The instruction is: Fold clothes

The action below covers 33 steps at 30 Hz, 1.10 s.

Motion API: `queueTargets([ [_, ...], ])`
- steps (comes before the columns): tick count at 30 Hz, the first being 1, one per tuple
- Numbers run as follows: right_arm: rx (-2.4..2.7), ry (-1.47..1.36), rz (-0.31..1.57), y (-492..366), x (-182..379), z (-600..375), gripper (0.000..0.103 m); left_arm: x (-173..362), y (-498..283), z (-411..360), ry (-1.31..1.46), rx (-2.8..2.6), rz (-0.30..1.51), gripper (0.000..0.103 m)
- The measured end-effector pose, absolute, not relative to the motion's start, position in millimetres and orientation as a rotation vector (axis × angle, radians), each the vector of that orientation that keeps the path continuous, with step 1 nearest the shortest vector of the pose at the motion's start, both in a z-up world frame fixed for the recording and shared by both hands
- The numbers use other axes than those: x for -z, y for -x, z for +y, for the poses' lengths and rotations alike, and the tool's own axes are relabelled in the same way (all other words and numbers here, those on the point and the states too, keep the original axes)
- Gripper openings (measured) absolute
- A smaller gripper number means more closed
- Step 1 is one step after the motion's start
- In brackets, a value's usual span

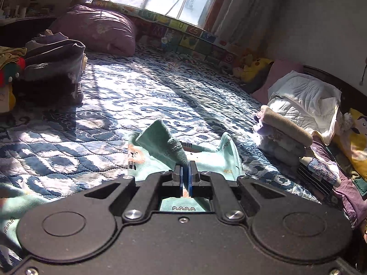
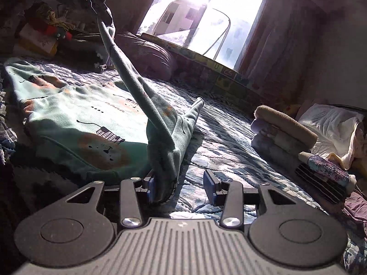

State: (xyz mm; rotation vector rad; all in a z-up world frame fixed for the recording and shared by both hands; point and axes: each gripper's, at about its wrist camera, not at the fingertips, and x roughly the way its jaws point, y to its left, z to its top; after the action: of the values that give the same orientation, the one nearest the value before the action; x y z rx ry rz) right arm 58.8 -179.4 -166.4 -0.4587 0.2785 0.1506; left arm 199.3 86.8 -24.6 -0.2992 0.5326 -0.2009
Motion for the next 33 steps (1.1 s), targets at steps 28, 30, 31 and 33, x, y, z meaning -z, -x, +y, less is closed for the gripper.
queueTargets([
  [28,-0.331,0.676,0.256,-45.7,160.4,-162.2,0.032,108.5,-220.3,114.9,0.172,0.063,0.73,0.02],
  [30,-0.353,0.668,0.251,-44.7,156.9,-163.4,0.035,96.3,-214.1,114.2,0.122,0.013,0.713,0.027],
  [31,-0.364,0.664,0.249,-44.2,155.1,-164.0,0.043,88.3,-210.6,112.3,0.095,-0.011,0.697,0.027],
  [33,-0.386,0.657,0.245,-43.2,151.6,-165.2,0.052,69.0,-205.3,103.1,0.072,-0.003,0.646,0.028],
])
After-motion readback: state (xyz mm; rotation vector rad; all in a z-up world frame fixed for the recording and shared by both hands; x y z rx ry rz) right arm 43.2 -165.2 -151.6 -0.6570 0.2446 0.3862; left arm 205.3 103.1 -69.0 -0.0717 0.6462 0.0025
